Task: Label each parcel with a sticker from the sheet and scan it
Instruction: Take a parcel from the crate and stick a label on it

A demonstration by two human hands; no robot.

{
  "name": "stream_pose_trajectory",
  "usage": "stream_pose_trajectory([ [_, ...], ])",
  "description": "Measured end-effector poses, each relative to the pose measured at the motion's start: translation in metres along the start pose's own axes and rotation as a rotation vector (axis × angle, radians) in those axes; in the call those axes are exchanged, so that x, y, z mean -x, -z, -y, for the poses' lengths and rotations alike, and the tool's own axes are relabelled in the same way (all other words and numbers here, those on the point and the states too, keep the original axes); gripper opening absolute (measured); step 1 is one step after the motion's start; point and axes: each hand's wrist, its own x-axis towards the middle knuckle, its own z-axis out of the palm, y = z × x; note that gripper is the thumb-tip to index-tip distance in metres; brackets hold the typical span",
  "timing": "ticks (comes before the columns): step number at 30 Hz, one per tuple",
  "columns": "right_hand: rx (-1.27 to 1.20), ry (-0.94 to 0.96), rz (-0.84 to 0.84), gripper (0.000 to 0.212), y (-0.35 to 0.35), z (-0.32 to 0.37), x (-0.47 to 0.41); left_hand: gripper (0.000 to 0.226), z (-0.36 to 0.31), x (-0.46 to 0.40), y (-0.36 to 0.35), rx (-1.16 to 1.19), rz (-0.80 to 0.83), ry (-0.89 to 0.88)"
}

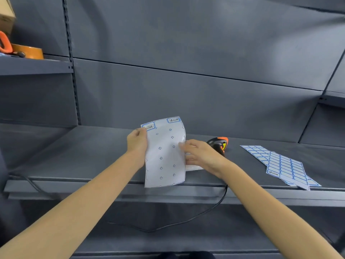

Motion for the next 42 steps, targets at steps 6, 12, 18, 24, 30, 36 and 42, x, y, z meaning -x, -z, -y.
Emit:
stream_pose_trajectory([
  [6, -0.073, 0.057, -0.468, 0.011, 0.066, -0.009, 0.021, 0.026, 0.024, 0.002, -0.04, -0.32, 0.123, -0.009],
  [12, 0.189, -0.082, -0.95, 0.029, 0.18, -0.056, 0.037, 0.074, 0.058, -0.001, -0.042, -0.806, 0.133, 0.094],
  [18, 0.545, -0.385, -0.99, 0.042, 0.228, -0.116, 0.045, 0.072, 0.069, -0.002, -0.044, -0.736, 0.166, 0.026],
  [24, 1.029, -0.45, -0.938, 0.044, 0.221, -0.128, 0.045, 0.069, 0.074, 0.007, -0.039, -0.463, 0.146, -0.184],
  [30, 1.149, -0.32, -0.85, 0.048, 0.213, -0.119, 0.051, 0.07, 0.055, 0.021, -0.052, -0.297, 0.157, -0.29],
  [36, 1.299, -0.275, -0.813, 0.047, 0.223, -0.108, 0.087, 0.075, 0.052, 0.053, -0.108, -0.279, 0.369, -0.324],
  [42, 1.292, -0.372, -0.931, 0.04, 0.255, -0.121, 0.164, 0.076, 0.076, 0.108, -0.172, -0.254, 0.619, -0.317],
])
